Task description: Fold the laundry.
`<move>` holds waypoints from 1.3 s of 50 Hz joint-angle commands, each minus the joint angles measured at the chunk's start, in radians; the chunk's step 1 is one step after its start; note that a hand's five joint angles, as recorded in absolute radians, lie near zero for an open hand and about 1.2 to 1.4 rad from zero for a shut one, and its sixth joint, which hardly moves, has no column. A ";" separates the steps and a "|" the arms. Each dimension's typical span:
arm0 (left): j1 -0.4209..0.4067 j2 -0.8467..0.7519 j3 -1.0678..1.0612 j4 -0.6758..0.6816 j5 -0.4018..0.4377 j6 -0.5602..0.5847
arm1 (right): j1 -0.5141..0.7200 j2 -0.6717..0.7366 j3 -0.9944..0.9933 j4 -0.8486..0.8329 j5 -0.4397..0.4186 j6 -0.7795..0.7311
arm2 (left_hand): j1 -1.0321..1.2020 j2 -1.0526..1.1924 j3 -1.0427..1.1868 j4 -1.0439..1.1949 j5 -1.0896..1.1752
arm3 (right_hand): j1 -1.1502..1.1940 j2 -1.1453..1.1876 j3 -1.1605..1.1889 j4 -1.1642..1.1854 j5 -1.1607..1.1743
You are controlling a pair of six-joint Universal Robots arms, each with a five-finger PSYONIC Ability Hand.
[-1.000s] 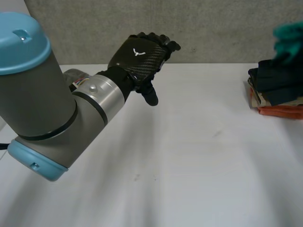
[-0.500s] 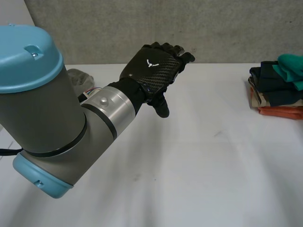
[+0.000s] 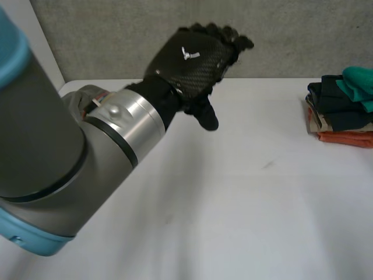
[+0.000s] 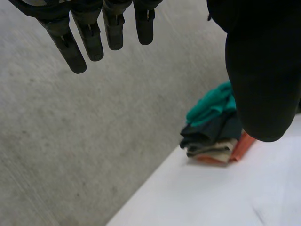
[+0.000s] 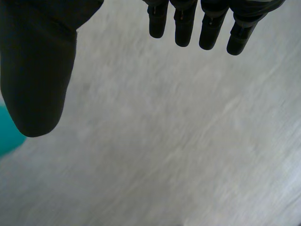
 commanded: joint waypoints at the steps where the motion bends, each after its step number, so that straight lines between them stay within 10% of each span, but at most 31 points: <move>1: 0.039 0.077 0.005 0.044 -0.012 -0.035 | 0.285 -0.122 0.165 -0.257 -0.043 0.009 | 0.001 -0.016 -0.023 -0.015 -0.032 | -0.046 -0.030 -0.029 -0.030 -0.046; 6: 0.163 0.114 0.005 0.053 -0.017 -0.027 | 0.448 -0.186 0.390 -0.386 -0.215 -0.001 | 0.012 -0.004 -0.011 -0.003 -0.020 | -0.046 -0.030 -0.029 -0.030 -0.046; 11: 0.478 0.101 -0.003 0.037 0.002 -0.018 | 0.552 -0.226 0.599 -0.387 -0.341 -0.014 | 0.010 -0.007 -0.014 -0.006 -0.023 | -0.046 -0.030 -0.029 -0.030 -0.046; 26: 0.771 -0.525 0.179 0.063 0.137 0.428 | 0.627 -0.101 0.753 -0.126 -0.257 -0.118 | 0.071 0.055 0.048 0.056 0.039 | -0.046 -0.030 -0.029 -0.030 -0.046; 40: 0.801 -0.918 0.539 0.222 0.098 0.499 | 0.623 -0.036 0.779 -0.144 -0.246 -0.121 | 0.373 0.357 0.350 0.358 0.341 | -0.046 -0.030 -0.029 -0.030 -0.046; 44: 0.802 -0.979 0.632 0.224 0.092 0.499 | 0.617 -0.030 0.779 -0.147 -0.243 -0.121 | 1.146 1.130 1.123 1.131 1.114 | -0.046 -0.030 -0.029 -0.030 -0.046; 48: 0.782 -0.973 0.632 0.222 0.071 0.487 | 0.614 -0.030 0.779 -0.149 -0.241 -0.121 | 1.210 1.194 1.187 1.194 1.178 | -0.046 -0.030 -0.029 -0.030 -0.046; 65: 0.414 -0.236 0.030 0.222 0.009 0.154 | 0.589 -0.064 0.744 -0.185 -0.120 -0.103 | 1.210 1.194 1.187 1.194 1.178 | -0.046 -0.030 -0.029 -0.030 -0.046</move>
